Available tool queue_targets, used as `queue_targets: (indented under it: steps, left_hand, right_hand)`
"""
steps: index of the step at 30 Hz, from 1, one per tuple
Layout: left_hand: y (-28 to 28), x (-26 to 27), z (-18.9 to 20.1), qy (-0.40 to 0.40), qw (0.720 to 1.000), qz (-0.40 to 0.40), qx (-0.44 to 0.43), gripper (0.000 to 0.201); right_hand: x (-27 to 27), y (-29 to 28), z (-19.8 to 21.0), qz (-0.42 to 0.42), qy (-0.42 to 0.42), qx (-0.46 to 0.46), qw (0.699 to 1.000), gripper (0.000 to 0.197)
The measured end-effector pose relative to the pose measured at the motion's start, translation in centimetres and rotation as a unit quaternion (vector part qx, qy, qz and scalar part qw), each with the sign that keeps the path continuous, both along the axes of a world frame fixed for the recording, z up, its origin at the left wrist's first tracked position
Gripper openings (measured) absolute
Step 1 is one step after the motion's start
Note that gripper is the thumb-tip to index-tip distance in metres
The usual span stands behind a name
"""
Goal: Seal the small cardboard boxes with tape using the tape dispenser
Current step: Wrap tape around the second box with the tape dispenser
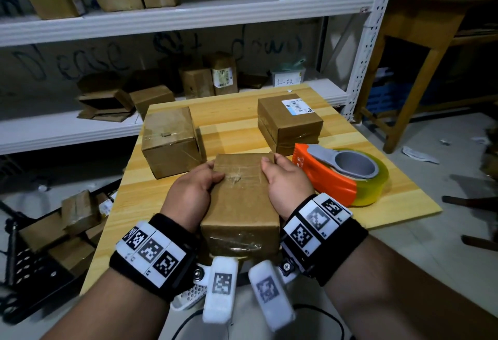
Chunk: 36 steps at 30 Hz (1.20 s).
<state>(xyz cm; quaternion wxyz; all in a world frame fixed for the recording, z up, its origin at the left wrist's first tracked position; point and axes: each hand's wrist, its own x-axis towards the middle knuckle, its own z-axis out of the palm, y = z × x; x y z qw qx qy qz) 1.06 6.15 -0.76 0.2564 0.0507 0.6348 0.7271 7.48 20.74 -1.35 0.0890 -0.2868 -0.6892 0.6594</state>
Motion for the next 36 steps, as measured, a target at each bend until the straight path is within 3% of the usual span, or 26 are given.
queue_targets:
  steps: [3,5,7,10,11,13,16,18,21,26,31,36]
  left_hand:
    - [0.0,0.3,-0.3,-0.047,0.997,0.014,0.06,0.072]
    - [-1.1,0.8,-0.8,-0.068,0.991,-0.005,0.119,0.075]
    - [-1.5,0.6,-1.4,-0.062,0.99,-0.014,0.123,0.074]
    - [-1.1,-0.2,-1.5,-0.038,0.994,0.047,0.089,0.073]
    - [-0.9,-0.4,-1.4,-0.029,0.995,0.06,0.081,0.071]
    - [-0.6,-0.5,-1.2,-0.018,0.994,0.081,0.068,0.06]
    - [-0.5,-0.7,-0.8,-0.009,0.992,0.116,0.055,0.046]
    - [-0.4,-0.5,-0.3,-0.002,0.99,0.129,0.049,0.039]
    - [-0.7,-0.4,0.2,0.022,0.989,0.136,0.049,0.029]
    - [-1.7,-0.7,0.9,0.081,0.981,0.175,0.007,0.021]
    - [-3.4,-1.4,1.2,0.247,0.939,0.222,-0.091,0.021]
    - [-4.8,-2.4,1.1,0.293,0.912,0.257,-0.131,0.02]
  right_hand:
    - [0.4,0.5,0.4,0.018,0.015,-0.016,1.0,0.048]
    - [0.5,0.7,0.3,0.029,0.014,-0.001,0.999,0.052]
    - [0.6,0.7,0.2,0.026,0.017,0.014,0.999,0.07]
    - [1.0,0.5,0.3,0.037,0.037,0.041,0.998,0.107]
    - [1.1,0.7,0.5,0.044,0.056,0.048,0.996,0.108]
    - [1.5,0.8,0.8,0.054,0.094,0.062,0.992,0.091]
    - [1.6,1.5,0.4,0.104,0.13,0.127,0.978,0.098]
    - [2.1,1.7,0.6,0.162,0.115,0.182,0.963,0.101]
    - [2.4,1.6,0.5,0.218,0.058,0.255,0.94,0.085]
    - [1.3,1.3,-0.1,0.161,0.069,0.253,0.951,0.066]
    - [-0.2,1.1,-0.4,0.107,0.066,0.241,0.962,0.054]
    - [-2.4,0.8,-0.4,0.083,0.075,0.219,0.969,0.053]
